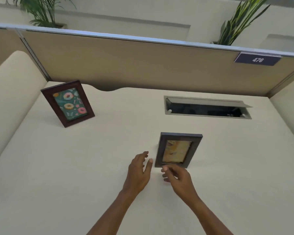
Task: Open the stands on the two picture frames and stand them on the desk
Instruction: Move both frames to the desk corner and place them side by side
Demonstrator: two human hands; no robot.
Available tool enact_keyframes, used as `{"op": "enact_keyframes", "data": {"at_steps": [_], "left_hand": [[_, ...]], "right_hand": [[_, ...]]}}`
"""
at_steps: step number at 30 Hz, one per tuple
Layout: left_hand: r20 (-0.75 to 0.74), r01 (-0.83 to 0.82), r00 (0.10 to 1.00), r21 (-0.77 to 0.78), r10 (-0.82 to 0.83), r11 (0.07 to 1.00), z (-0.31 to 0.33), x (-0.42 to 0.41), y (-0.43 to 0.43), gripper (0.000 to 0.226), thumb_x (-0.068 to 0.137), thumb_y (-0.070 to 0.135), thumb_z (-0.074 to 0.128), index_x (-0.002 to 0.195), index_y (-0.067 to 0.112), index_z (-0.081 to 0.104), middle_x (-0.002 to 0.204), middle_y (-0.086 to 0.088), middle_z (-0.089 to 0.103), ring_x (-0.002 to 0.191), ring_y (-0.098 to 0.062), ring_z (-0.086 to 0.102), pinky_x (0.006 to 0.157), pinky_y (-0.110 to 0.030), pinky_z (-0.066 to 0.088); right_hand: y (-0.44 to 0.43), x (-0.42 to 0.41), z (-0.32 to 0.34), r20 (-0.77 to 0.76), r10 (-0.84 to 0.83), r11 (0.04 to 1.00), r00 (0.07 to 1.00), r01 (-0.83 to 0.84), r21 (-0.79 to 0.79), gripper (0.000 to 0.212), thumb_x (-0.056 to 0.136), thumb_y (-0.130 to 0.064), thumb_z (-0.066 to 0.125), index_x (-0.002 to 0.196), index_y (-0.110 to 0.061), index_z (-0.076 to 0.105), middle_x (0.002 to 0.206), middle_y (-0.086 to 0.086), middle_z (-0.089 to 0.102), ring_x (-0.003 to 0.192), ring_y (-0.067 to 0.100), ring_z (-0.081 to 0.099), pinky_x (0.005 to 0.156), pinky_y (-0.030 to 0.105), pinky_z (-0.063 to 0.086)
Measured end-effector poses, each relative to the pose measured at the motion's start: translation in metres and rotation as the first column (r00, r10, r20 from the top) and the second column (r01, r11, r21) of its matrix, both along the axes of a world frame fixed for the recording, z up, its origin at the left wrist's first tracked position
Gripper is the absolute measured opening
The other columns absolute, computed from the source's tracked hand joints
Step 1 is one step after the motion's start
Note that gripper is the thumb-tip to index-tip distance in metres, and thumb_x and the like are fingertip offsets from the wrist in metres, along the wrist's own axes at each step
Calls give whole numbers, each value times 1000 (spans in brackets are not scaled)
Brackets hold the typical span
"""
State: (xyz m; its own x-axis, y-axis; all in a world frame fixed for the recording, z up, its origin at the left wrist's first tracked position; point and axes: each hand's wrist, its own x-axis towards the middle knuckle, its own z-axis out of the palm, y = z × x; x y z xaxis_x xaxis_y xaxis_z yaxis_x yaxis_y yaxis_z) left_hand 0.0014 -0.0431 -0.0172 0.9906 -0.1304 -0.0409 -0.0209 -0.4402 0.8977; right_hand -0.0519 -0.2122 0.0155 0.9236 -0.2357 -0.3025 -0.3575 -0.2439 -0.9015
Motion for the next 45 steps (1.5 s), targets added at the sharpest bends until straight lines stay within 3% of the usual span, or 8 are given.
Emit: {"op": "enact_keyframes", "data": {"at_steps": [6,11,18,26,31,34,40,45], "left_hand": [[-13,6,1000,-19,-6,1000,4,-15,-35,45,104,36,40,144,18,49,134,5,61,121,-14,59,102,-35,50],[12,-63,998,-2,63,998,4,-19,-53,35,106,34,40,134,20,57,120,7,66,109,-12,62,94,-36,54],[0,-115,993,63,116,991,3,-21,-60,34,107,31,37,124,16,62,109,5,68,102,-13,63,87,-31,53],[42,-125,992,77,122,989,-2,-17,-57,28,106,27,42,116,16,65,98,5,67,89,-3,61,74,-20,48],[73,-145,987,55,141,988,3,-5,-53,28,105,24,47,119,11,68,98,1,69,88,-8,63,72,-6,44],[85,-161,984,44,157,986,7,7,-45,29,104,24,47,120,11,68,98,1,69,88,-9,63,72,-6,44],[105,-242,965,12,239,970,13,38,-21,30,104,24,48,120,10,68,101,-1,71,91,-14,65,72,-4,44],[122,-328,938,9,325,945,19,72,4,30,104,22,48,119,5,68,104,1,63,91,-10,61,73,-2,43]], "right_hand": [[-77,-16,-14,21,-200,973,980,201,-116,9,93,-23,69,89,-16,71,80,2,76,72,21,75,76,50,63],[-103,-5,-29,61,-125,979,990,133,-152,30,91,-21,70,121,-21,66,105,-3,71,95,20,71,83,47,62],[-99,10,-28,102,-18,989,995,32,-141,37,96,-15,62,133,-19,65,119,-7,73,102,11,71,85,13,53],[-95,11,-33,114,-74,988,991,88,-126,38,98,-12,59,136,-11,63,125,-2,72,114,12,67,91,8,49],[-92,22,-35,126,-89,987,988,105,-125,38,98,-13,61,135,-10,63,125,3,73,115,17,68,100,30,54],[-84,38,-32,140,-64,987,988,83,-134,38,99,-14,59,136,-10,63,125,3,73,116,18,68,100,30,55],[-59,80,-24,176,28,990,984,-3,-139,37,101,-13,56,137,-11,62,124,1,72,112,17,68,85,3,50],[-32,128,-20,166,77,990,983,-57,-126,36,101,-16,56,135,-12,64,124,3,73,113,21,69,98,30,56]]}}
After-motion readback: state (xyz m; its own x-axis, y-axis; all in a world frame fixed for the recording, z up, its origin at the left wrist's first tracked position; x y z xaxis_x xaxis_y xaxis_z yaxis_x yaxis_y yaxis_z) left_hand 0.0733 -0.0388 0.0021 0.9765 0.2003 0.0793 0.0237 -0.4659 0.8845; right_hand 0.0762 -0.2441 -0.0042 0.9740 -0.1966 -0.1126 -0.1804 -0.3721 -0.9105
